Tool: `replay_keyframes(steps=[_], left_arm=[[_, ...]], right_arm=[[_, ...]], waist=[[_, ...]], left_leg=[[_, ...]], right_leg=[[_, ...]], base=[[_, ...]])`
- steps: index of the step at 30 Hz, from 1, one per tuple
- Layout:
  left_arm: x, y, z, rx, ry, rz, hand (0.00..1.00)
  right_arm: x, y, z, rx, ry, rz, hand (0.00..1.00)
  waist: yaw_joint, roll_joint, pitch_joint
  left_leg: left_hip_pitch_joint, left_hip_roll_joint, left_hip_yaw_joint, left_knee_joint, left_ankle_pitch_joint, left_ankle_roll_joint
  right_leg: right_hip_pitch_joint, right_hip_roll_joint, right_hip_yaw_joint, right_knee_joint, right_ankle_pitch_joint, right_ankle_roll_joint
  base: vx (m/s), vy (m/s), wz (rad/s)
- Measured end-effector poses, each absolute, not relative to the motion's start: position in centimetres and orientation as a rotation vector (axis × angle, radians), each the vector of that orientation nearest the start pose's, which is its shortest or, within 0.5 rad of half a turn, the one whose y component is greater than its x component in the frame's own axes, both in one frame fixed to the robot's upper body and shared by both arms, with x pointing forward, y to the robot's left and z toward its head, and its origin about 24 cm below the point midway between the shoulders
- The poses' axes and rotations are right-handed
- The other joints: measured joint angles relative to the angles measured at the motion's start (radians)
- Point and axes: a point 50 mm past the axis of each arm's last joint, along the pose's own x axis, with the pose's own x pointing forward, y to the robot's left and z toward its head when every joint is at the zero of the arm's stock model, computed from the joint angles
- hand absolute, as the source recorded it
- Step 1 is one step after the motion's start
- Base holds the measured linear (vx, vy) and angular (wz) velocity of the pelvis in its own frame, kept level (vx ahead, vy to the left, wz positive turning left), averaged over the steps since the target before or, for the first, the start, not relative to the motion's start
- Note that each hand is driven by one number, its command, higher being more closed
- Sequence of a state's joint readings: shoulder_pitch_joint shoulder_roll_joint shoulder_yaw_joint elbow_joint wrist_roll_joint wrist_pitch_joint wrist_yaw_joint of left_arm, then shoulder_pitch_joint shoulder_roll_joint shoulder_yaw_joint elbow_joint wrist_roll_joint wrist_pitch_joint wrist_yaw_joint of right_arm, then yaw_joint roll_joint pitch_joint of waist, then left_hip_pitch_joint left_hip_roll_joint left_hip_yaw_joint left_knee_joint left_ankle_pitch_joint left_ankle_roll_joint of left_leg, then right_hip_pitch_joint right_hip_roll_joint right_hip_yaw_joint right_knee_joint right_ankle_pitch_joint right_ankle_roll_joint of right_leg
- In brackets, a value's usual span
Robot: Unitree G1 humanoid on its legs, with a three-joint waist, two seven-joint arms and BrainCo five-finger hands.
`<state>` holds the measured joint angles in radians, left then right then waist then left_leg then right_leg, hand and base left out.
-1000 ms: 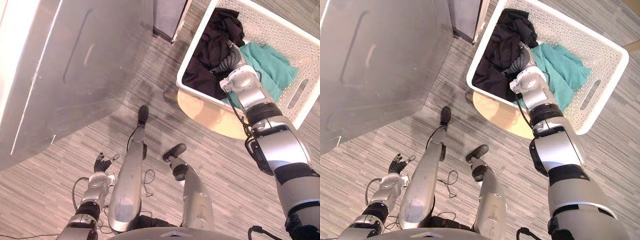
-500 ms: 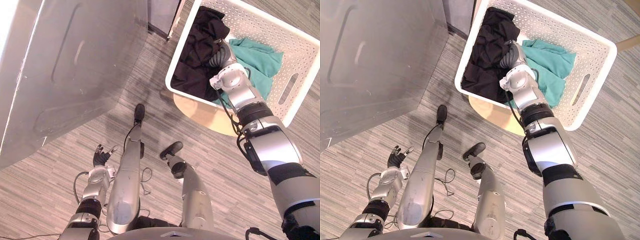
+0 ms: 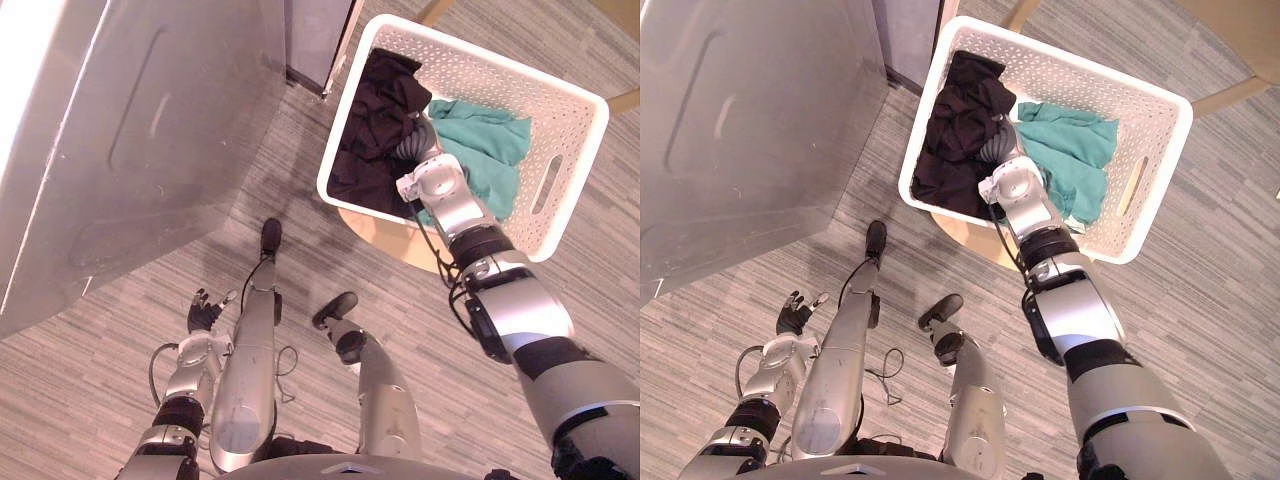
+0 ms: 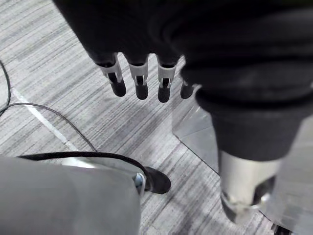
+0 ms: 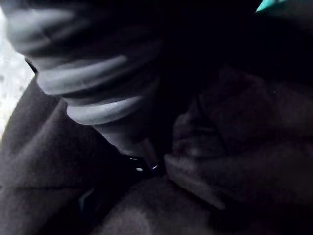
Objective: Pick up the laundry basket with both hands and put the clothes into the washing machine.
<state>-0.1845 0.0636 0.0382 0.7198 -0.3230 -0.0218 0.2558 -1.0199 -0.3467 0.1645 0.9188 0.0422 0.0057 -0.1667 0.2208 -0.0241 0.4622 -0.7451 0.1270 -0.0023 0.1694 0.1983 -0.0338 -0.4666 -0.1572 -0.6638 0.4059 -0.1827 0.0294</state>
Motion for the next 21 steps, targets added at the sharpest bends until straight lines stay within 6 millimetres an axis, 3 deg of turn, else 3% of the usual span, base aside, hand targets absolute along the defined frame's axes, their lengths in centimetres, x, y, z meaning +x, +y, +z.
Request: replay_keyframes(steps=[6, 12, 18, 21], left_arm=[[24.3, 17.8, -7.9, -0.258, 0.585, 0.394, 0.0], [24.0, 17.6, -8.2, -0.281, 0.609, 0.407, 0.0], [24.0, 17.0, -7.4, -0.255, 0.56, 0.398, 0.0], [23.4, 16.8, -6.9, -0.242, 0.514, 0.383, 0.0]], right_arm=[[39.9, -16.2, 12.5, 0.345, 0.006, -0.222, 1.0], [37.7, -14.4, 8.6, 0.813, 0.063, -0.295, 1.0], [36.2, -15.4, 9.1, 0.928, -0.048, -0.313, 1.0], [34.3, -16.9, 8.1, 0.924, -0.102, -0.36, 1.0]], waist=[[-0.019, -0.002, -0.016], [-0.044, -0.002, -0.016], [-0.065, -0.002, -0.016], [-0.074, -0.003, -0.017]], left_leg=[[0.044, -0.003, 0.025, -0.021, 0.0, -0.005], [0.134, -0.015, 0.076, -0.05, -0.002, 0.006], [0.203, -0.037, 0.114, -0.051, -0.005, 0.01], [0.291, -0.071, 0.118, -0.059, -0.008, 0.01]], right_leg=[[0.016, -0.017, 0.008, 0.022, -0.005, -0.002], [0.068, -0.057, 0.021, 0.066, -0.034, 0.004], [0.111, -0.114, 0.025, 0.143, -0.079, 0.016], [0.183, -0.161, 0.028, 0.183, -0.116, 0.032]], base=[[0.0, -0.006, -0.02], [0.01, -0.026, 0.02], [0.01, -0.055, 0.13], [0.02, -0.064, 0.17]])
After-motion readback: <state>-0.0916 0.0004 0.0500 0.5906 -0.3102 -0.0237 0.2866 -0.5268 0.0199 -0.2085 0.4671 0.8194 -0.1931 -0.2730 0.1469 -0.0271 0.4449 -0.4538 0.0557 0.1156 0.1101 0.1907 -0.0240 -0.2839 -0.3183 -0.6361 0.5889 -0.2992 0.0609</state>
